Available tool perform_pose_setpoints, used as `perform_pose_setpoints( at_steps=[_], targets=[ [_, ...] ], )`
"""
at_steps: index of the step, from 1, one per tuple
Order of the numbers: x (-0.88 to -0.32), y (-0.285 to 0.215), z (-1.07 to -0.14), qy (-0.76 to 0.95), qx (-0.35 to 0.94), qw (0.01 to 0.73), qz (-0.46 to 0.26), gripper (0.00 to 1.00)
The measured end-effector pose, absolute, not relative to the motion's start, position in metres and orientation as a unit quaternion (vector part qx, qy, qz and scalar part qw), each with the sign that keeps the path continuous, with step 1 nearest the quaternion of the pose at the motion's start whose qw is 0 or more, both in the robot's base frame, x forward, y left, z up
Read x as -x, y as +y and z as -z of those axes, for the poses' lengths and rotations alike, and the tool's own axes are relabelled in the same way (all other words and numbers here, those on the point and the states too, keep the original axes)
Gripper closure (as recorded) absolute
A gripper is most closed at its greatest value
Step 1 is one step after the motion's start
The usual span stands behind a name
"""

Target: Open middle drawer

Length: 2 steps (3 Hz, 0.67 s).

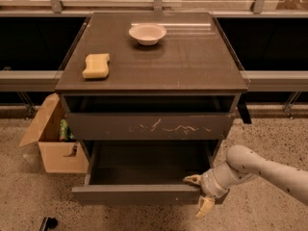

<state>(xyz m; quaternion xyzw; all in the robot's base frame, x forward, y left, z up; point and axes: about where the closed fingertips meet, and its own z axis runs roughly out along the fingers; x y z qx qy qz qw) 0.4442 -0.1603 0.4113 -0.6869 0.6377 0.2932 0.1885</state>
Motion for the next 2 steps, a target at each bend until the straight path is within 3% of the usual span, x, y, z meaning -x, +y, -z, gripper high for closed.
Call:
perform_pose_setpoints(
  at_steps=[1, 2],
  targets=[
    [-0.438, -0.163, -0.415, 0.638, 0.689, 0.189, -0.288, 0.53],
    [-0.426, -0.169, -0.431, 0.636, 0.695, 0.200, -0.269, 0.45]
  ],
)
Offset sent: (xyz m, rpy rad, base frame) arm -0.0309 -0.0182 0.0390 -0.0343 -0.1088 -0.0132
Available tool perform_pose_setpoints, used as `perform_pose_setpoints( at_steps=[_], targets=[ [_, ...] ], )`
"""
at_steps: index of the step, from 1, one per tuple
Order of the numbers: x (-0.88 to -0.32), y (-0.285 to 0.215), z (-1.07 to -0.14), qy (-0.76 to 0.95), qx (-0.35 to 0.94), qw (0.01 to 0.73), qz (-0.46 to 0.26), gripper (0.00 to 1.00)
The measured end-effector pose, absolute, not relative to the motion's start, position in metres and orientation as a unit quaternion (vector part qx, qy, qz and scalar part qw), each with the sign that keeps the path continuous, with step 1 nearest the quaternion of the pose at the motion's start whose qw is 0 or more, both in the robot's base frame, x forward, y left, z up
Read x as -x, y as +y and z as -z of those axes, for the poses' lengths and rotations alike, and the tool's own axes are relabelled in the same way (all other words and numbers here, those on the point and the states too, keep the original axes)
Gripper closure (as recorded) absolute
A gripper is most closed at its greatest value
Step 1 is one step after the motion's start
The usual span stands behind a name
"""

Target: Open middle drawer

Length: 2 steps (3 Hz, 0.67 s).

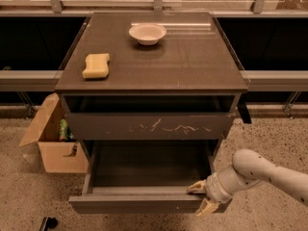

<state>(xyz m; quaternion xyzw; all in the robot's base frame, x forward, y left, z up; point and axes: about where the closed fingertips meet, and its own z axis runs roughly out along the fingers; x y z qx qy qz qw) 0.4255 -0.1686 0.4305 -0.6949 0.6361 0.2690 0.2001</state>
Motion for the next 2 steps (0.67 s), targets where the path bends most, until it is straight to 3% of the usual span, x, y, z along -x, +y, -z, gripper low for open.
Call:
perform_pose_setpoints(
  at_steps=[1, 2],
  targets=[
    [-0.417, -0.179, -0.451, 0.634, 0.695, 0.223, -0.255, 0.19],
    [-0.412, -0.188, -0.467, 0.633, 0.694, 0.242, -0.245, 0.00]
  ],
)
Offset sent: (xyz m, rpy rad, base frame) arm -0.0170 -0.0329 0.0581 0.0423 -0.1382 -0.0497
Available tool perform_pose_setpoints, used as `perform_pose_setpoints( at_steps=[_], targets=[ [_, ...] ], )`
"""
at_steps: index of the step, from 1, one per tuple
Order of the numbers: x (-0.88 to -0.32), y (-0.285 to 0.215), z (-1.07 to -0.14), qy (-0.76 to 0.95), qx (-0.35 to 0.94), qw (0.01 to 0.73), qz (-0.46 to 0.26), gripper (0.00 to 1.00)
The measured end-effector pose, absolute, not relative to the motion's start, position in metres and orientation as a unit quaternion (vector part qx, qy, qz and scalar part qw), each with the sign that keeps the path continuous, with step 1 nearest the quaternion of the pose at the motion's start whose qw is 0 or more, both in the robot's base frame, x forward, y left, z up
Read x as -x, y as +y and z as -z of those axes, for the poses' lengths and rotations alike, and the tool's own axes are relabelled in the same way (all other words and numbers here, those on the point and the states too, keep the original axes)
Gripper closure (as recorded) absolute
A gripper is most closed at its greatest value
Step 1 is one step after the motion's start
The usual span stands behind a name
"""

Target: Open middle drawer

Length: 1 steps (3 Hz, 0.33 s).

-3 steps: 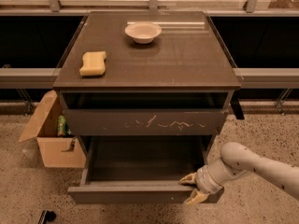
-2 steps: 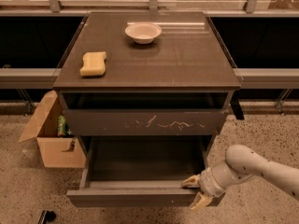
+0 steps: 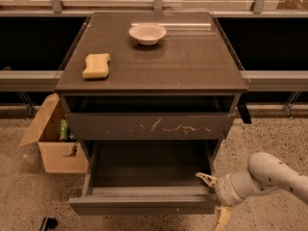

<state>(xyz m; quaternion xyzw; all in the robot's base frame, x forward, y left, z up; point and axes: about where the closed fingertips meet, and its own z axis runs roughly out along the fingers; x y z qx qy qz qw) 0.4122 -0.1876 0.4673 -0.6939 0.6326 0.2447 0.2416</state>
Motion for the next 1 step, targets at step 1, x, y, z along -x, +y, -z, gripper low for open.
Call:
perform_pose_setpoints(
  at_steps=[1],
  targets=[
    [-0.4171, -0.2101, -0.5000, 0.627, 0.689, 0.283, -0.226, 0.00]
  ],
)
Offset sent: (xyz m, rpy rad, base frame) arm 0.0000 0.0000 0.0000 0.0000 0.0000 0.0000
